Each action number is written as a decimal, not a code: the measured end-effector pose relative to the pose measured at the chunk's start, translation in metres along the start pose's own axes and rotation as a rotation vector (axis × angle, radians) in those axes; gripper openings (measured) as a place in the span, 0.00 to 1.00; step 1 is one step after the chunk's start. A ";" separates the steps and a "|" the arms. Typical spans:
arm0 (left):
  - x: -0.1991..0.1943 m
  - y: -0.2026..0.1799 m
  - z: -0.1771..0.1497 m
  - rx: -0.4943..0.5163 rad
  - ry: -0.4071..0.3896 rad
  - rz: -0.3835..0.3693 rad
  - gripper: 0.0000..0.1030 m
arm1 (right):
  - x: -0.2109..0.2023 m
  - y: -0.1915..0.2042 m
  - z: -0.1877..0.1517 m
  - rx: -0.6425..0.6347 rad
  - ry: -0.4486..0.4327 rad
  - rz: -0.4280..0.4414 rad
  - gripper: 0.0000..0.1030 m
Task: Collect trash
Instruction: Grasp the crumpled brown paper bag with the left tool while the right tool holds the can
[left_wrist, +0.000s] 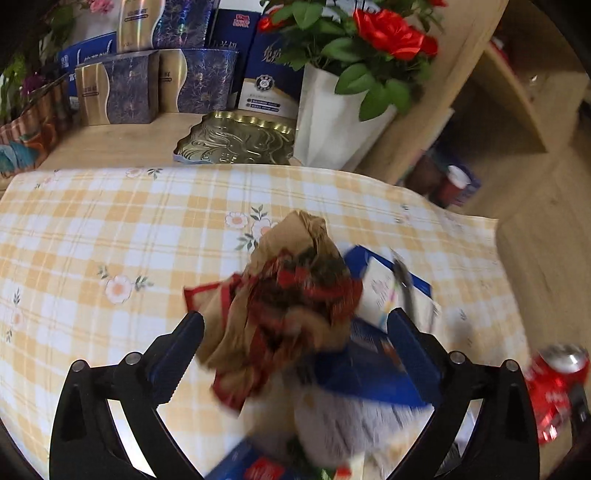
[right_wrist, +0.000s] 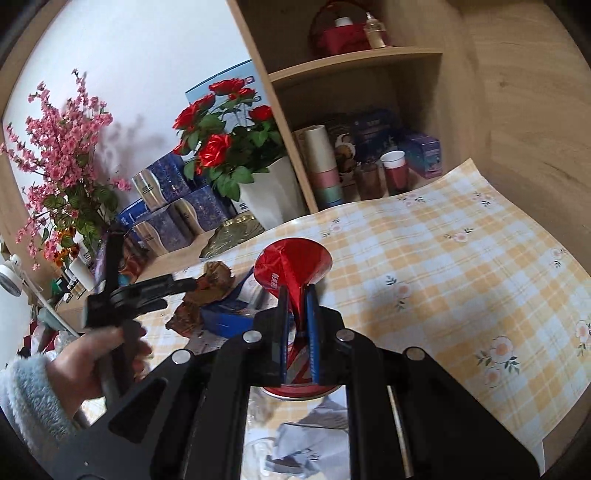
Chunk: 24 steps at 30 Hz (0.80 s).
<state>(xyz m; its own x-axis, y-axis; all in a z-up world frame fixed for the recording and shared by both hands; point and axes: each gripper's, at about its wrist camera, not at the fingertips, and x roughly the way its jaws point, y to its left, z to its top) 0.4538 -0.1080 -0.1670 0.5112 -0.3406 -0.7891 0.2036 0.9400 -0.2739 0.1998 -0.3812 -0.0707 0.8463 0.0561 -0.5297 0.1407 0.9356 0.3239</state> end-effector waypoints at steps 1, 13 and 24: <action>0.010 -0.006 0.006 0.014 0.008 0.033 0.94 | -0.001 -0.004 0.000 0.005 -0.001 -0.002 0.12; 0.020 0.000 0.023 0.055 0.021 0.116 0.49 | -0.006 -0.002 -0.004 -0.017 0.013 -0.006 0.12; -0.086 0.031 0.025 0.029 -0.105 0.106 0.48 | -0.036 0.036 -0.012 -0.071 -0.004 0.030 0.12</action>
<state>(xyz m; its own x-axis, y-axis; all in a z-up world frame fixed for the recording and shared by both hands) 0.4370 -0.0501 -0.0937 0.6152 -0.2411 -0.7506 0.1672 0.9703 -0.1747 0.1678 -0.3448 -0.0493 0.8517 0.0827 -0.5175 0.0789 0.9559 0.2828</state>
